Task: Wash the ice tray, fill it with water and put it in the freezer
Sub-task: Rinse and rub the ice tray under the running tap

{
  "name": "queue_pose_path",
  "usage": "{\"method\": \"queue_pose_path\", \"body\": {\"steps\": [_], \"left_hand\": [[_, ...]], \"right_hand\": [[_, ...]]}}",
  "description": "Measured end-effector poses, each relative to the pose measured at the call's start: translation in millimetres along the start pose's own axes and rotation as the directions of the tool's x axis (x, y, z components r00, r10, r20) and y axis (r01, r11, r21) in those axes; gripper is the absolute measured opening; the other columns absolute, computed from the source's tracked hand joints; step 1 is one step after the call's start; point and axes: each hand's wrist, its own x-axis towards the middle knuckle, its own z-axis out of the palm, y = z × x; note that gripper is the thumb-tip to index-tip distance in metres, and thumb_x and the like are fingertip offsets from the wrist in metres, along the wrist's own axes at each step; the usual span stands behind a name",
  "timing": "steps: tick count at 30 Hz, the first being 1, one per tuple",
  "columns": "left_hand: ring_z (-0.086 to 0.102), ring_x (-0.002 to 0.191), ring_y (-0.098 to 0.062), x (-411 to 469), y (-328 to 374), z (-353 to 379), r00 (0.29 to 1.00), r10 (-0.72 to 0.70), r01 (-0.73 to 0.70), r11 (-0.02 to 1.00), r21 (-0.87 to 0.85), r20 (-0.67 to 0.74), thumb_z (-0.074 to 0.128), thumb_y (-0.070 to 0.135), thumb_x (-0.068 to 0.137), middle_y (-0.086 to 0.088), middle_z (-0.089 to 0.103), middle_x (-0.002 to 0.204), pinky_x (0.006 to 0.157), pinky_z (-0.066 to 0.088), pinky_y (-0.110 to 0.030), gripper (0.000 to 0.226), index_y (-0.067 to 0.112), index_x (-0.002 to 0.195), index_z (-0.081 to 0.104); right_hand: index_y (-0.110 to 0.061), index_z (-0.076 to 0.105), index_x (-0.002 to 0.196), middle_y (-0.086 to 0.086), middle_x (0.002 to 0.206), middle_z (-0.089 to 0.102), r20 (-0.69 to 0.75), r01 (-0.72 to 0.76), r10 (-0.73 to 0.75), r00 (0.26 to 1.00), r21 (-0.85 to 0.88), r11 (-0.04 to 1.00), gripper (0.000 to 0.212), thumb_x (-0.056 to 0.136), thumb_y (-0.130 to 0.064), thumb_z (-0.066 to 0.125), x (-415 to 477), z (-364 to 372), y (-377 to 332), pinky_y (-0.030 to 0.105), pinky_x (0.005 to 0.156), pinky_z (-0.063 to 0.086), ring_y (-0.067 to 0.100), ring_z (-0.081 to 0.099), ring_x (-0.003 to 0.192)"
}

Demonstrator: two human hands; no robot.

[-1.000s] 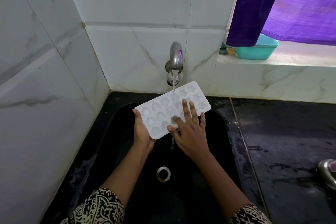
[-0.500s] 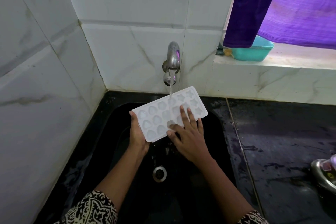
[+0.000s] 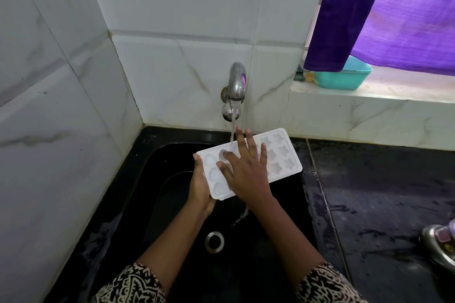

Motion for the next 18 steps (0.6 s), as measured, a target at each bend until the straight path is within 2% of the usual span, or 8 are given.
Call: {"method": "queue_pose_path", "body": {"steps": [3,5,8,11,13,16,18], "left_hand": [[0.066,0.109,-0.037,2,4,2,1.000,-0.013,0.013,1.000,-0.004,0.002,0.031,0.076,0.085,-0.020,0.066,0.123,0.076,0.058,-0.049,0.083,0.011,0.131,0.055],[0.066,0.108,-0.038,3,4,2,0.999,-0.036,0.036,0.999,-0.010,0.016,0.032,0.077,0.084,-0.022,0.064,0.124,0.078,0.057,-0.049,0.086,0.009,0.132,0.054],[0.063,0.112,-0.039,3,-3,2,0.998,-0.059,0.059,0.998,0.030,0.012,0.031,0.077,0.082,-0.022,0.063,0.127,0.084,0.055,-0.052,0.087,0.011,0.133,0.053],[0.065,0.111,-0.036,4,-2,3,0.999,-0.032,0.032,0.999,0.031,0.022,0.029,0.075,0.086,-0.020,0.065,0.125,0.079,0.058,-0.046,0.081,0.011,0.127,0.058],[0.065,0.112,-0.036,4,3,2,0.999,-0.033,0.031,0.998,0.063,0.023,0.028,0.075,0.085,-0.019,0.065,0.125,0.080,0.058,-0.045,0.083,0.012,0.128,0.058],[0.067,0.106,-0.037,0,0,4,0.998,-0.056,0.053,0.995,0.083,0.032,0.035,0.075,0.078,-0.020,0.068,0.120,0.073,0.058,-0.048,0.081,0.013,0.122,0.062],[0.067,0.105,-0.038,0,0,8,0.996,-0.057,0.055,0.998,0.029,0.063,0.034,0.073,0.081,-0.021,0.067,0.119,0.072,0.058,-0.048,0.078,0.011,0.118,0.065]], "right_hand": [[-0.021,0.061,0.109,0.003,0.159,0.007,-0.029,0.065,-0.066,0.997,-0.012,0.998,0.040,0.093,-0.052,0.042,1,5,-4,0.054,0.114,0.003,0.021,-0.005,0.146],[-0.024,0.063,0.105,0.003,0.159,0.010,-0.061,0.087,-0.087,0.994,-0.004,0.996,0.034,0.092,-0.049,0.045,0,4,7,0.056,0.114,0.005,0.021,-0.004,0.145],[-0.026,0.064,0.102,0.003,0.159,0.005,-0.066,-0.003,0.004,0.998,0.012,1.000,0.036,0.092,-0.053,0.043,-1,2,13,0.052,0.113,-0.003,0.020,-0.007,0.145],[-0.025,0.058,0.118,-0.001,0.159,-0.002,-0.018,0.028,-0.028,0.999,0.000,1.000,0.052,0.090,-0.062,0.034,-9,9,6,0.051,0.114,-0.003,0.018,-0.011,0.145],[-0.029,0.056,0.123,-0.005,0.157,-0.008,0.002,0.042,-0.042,0.999,0.004,0.999,0.052,0.091,-0.063,0.032,-11,8,13,0.049,0.113,-0.008,0.014,-0.016,0.144],[-0.032,0.063,0.109,-0.004,0.158,-0.002,-0.053,0.004,-0.004,0.999,-0.004,1.000,0.053,0.091,-0.062,0.023,-6,-2,20,0.049,0.113,-0.008,0.016,-0.014,0.144],[-0.029,0.062,0.111,-0.003,0.159,0.000,-0.062,0.003,-0.004,0.998,-0.016,1.000,0.056,0.090,-0.063,0.022,-5,-2,11,0.050,0.113,-0.007,0.017,-0.012,0.144]]}}
